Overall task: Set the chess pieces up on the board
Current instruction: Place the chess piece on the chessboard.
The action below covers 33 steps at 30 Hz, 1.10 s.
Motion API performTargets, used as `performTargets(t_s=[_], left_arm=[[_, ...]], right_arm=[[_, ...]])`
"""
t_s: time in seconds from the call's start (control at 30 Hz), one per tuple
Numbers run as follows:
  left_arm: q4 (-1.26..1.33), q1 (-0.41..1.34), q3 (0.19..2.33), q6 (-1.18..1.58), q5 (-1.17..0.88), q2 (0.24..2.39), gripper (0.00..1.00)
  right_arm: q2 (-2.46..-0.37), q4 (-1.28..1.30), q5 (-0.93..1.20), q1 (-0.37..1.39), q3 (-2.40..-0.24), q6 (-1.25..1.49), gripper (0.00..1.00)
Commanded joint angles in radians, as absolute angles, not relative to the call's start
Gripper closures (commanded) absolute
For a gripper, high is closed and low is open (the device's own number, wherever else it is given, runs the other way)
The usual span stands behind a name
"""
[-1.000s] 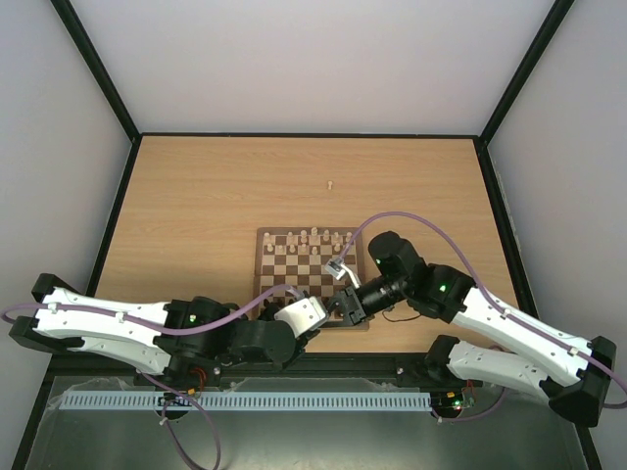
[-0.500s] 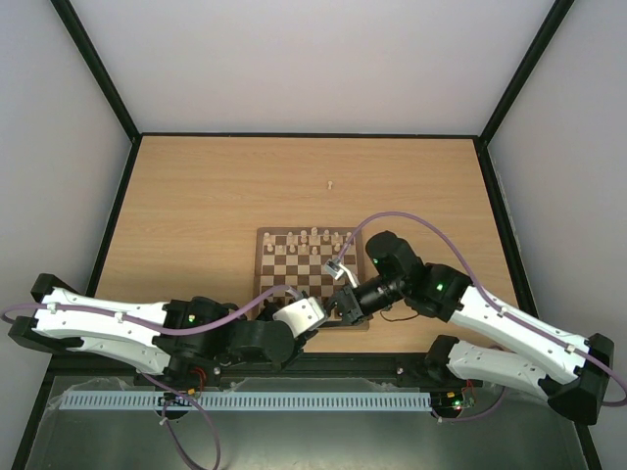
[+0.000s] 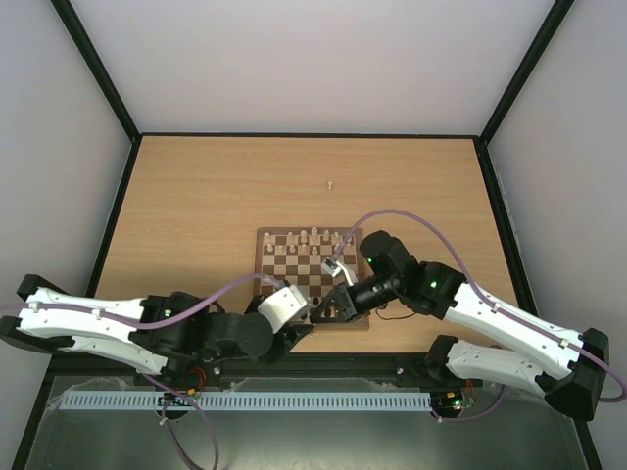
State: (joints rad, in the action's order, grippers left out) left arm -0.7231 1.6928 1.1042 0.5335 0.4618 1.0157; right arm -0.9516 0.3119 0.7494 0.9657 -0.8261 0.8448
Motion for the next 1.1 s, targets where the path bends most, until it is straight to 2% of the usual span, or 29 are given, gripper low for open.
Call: performTargets(t_s=[0.0, 0.1, 0.2, 0.27, 0.33, 0.47, 0.63, 0.83, 1.07], left_arm=[[-0.771, 1.698, 1.125, 0.633, 0.59, 0.952, 0.51], [-0.881, 1.687, 1.17, 0.787, 0.746, 0.93, 0.42], [-0.897, 1.619, 1.164, 0.875, 0.79, 0.887, 0.36], [-0.922, 1.54, 1.145, 0.954, 0.813, 0.858, 0.27], [-0.893, 1.436, 1.103, 0.969, 0.781, 0.825, 0.19], [-0.714, 1.192, 0.975, 0.836, 0.556, 0.806, 0.01], [-0.612, 0.935, 0.879, 0.739, 0.367, 0.859, 0.01], [-0.505, 0.643, 0.757, 0.683, 0.201, 0.838, 0.01], [-0.469, 0.539, 0.687, 0.678, 0.175, 0.782, 0.01]], right_arm=[[-0.974, 0.408, 0.657, 0.971, -0.888, 0.77, 0.99], [-1.008, 0.491, 0.562, 0.964, -0.949, 0.704, 0.99], [-1.054, 0.584, 0.431, 0.953, -1.025, 0.644, 0.99], [-1.103, 0.694, 0.289, 0.951, -1.106, 0.59, 0.99], [-1.153, 0.776, 0.12, 0.95, -1.185, 0.557, 0.99], [-1.273, 0.901, -0.158, 0.932, -1.313, 0.521, 0.99], [-1.389, 0.934, -0.244, 0.862, -1.41, 0.489, 0.99], [-1.552, 0.918, -0.195, 0.813, -1.561, 0.451, 0.99], [-1.811, 0.963, -0.121, 0.814, -1.854, 0.422, 0.99]])
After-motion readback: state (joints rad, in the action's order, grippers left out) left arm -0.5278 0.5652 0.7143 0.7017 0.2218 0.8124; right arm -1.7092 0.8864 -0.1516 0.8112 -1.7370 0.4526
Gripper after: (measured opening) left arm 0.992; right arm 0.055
